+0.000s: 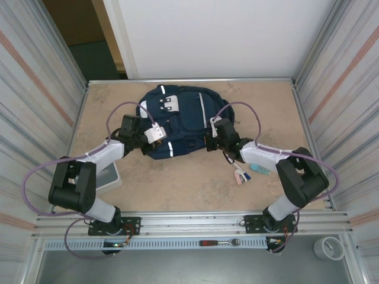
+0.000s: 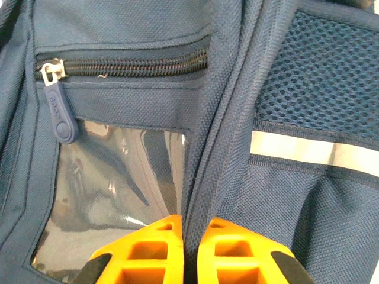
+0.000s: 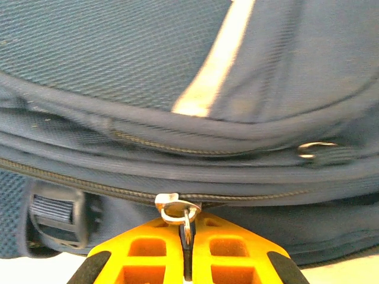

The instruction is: Pack books, pencil case, and school supplies into a backpack

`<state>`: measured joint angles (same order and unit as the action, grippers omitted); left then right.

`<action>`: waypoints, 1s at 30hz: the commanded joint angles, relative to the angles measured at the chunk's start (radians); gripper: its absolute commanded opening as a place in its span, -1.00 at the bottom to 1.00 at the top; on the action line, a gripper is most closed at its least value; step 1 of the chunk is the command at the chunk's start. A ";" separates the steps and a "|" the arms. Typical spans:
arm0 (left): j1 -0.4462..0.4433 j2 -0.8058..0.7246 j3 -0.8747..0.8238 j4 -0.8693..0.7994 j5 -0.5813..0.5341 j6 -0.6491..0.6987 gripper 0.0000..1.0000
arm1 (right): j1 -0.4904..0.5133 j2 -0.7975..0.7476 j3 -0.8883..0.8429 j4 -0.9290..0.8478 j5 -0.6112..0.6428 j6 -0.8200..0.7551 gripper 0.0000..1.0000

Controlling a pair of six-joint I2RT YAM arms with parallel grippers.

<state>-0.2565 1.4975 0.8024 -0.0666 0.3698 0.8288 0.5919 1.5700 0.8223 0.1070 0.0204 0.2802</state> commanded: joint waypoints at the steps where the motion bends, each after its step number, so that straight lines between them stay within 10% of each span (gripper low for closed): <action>1: 0.028 -0.043 -0.011 0.059 -0.079 -0.046 -1.00 | -0.006 -0.033 -0.003 -0.046 -0.034 0.031 -1.00; 12: -0.150 -0.152 -0.048 0.164 -0.016 0.001 0.35 | 0.066 -0.094 0.042 -0.058 -0.169 0.064 -1.00; 22: -0.315 -0.010 0.049 0.222 -0.112 0.134 0.37 | 0.064 -0.095 0.065 0.011 -0.313 0.129 -1.00; 30: -0.309 0.079 0.064 0.254 -0.099 0.174 -0.15 | 0.053 -0.091 0.071 0.013 -0.365 0.152 -1.00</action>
<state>-0.5713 1.5623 0.8486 0.1535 0.2779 0.9718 0.6514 1.5043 0.8463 0.0593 -0.2806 0.4114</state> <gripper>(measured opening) 0.447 0.063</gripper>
